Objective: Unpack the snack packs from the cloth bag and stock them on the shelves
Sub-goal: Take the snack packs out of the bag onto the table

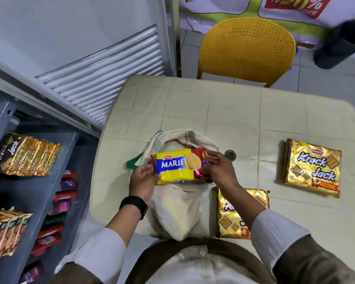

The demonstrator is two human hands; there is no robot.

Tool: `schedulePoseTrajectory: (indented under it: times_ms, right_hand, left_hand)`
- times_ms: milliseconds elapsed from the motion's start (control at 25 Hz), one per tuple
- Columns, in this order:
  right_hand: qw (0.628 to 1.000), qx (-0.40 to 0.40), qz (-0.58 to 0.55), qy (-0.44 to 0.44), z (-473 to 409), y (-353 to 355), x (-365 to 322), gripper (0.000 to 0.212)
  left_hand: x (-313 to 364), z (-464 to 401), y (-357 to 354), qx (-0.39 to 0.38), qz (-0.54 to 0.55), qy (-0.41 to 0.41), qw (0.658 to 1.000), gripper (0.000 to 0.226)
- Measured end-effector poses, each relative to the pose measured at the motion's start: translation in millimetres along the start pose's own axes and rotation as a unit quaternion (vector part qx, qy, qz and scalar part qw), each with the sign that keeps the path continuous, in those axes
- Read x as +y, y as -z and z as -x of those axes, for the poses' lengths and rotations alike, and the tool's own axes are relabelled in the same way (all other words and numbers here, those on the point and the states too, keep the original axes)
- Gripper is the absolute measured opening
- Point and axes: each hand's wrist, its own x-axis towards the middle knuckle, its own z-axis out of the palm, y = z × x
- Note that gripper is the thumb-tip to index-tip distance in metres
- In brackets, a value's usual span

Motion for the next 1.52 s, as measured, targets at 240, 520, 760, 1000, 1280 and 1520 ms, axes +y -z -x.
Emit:
schedulePoseTrajectory:
  times_ms: [240,520,760,1000,1280,1520]
  right_hand:
    - [0.99,0.137,-0.042,0.008,15,130,27,0.06]
    - [0.953,0.286,-0.09,-0.044,68,292,76,0.029]
    - [0.941,0.292,-0.103,-0.133,82,361,136,0.018]
    - [0.936,0.318,0.012,-0.153,78,355,144,0.033]
    - [0.939,0.179,0.255,0.149,54,231,70,0.034]
    - [0.767,-0.178,0.539,0.298,35,42,40,0.073]
  left_hand:
    - [-14,57,-115,-0.166,-0.074,-0.01,0.983,0.029]
    - [-80,144,-261,-0.337,-0.167,0.031,0.926,0.031]
    - [-133,171,-324,-0.418,-0.196,0.104,0.881,0.029]
    - [-144,157,-314,-0.407,-0.248,0.066,0.877,0.041]
    - [-52,105,-190,-0.202,-0.306,-0.229,0.902,0.025]
    - [-38,25,-10,-0.149,-0.721,-0.187,0.651,0.09]
